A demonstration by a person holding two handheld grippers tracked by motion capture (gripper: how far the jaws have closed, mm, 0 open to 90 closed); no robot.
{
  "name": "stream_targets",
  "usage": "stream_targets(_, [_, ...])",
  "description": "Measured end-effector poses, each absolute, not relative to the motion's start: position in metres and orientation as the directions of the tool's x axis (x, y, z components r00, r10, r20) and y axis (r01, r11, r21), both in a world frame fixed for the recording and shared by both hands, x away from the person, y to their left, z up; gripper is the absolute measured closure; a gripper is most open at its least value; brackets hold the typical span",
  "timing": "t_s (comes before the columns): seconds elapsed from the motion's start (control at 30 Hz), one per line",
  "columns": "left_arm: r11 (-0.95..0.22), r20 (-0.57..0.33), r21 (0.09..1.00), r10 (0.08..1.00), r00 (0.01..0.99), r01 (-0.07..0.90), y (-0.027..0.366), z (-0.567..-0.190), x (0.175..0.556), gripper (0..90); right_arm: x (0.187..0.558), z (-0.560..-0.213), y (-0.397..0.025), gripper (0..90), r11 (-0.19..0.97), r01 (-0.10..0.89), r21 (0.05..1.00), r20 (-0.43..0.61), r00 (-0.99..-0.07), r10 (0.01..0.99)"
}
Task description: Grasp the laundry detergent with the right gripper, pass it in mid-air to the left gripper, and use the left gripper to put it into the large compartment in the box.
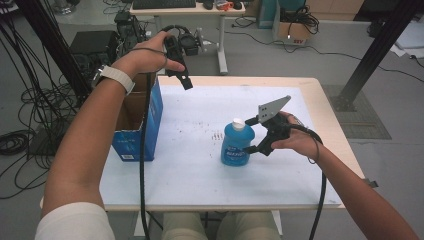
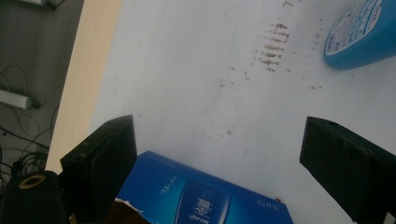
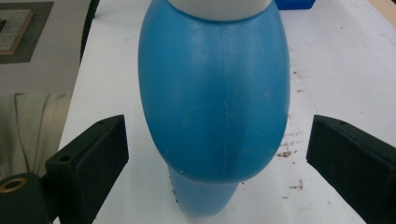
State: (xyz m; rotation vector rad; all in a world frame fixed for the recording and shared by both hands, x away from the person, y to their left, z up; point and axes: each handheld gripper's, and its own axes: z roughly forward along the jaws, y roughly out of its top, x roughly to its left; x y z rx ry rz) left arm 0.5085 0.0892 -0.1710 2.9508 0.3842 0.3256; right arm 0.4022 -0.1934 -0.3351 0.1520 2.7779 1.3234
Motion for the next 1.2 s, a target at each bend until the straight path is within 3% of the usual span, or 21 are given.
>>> stream_targets(0.43, [-0.956, 0.189, 0.171, 0.271, 0.944, 0.24, 0.091, -0.172, 0.508, 11.3, 0.403, -0.34, -0.188, 5.5, 0.65, 0.071, 0.756, -0.015, -0.992, 0.125])
stream_targets(0.53, [-0.955, 0.189, 0.172, 0.271, 0.944, 0.24, 0.092, -0.172, 0.508, 11.3, 0.407, -0.341, -0.188, 5.5, 0.673, 0.014, 0.739, -0.063, -0.994, 0.091])
stream_targets(0.6, [-0.956, 0.189, 0.171, 0.271, 0.944, 0.24, 0.092, -0.172, 0.508, 11.3, 0.406, -0.342, -0.187, 5.4, 0.678, 0.025, 0.735, -0.053, -0.994, 0.094])
stream_targets(0.63, [-0.955, 0.188, 0.172, 0.273, 0.944, 0.242, 0.092, -0.172, 0.508, 11.3, 0.401, -0.342, -0.187, 5.5, 0.696, 0.09, 0.712, -0.005, -0.991, 0.134])
stream_targets(0.8, [-0.956, 0.189, 0.171, 0.271, 0.944, 0.24, 0.091, -0.172, 0.508, 11.3, 0.403, -0.345, -0.185, 5.8, 0.684, 0.056, 0.727, -0.03, -0.993, 0.112])
stream_targets(1.2, [-0.956, 0.187, 0.167, 0.271, 0.944, 0.241, 0.091, -0.174, 0.509, 11.3, 0.402, -0.35, -0.186, 8.1, 0.67, 0.101, 0.735, 0.005, -0.99, 0.144])
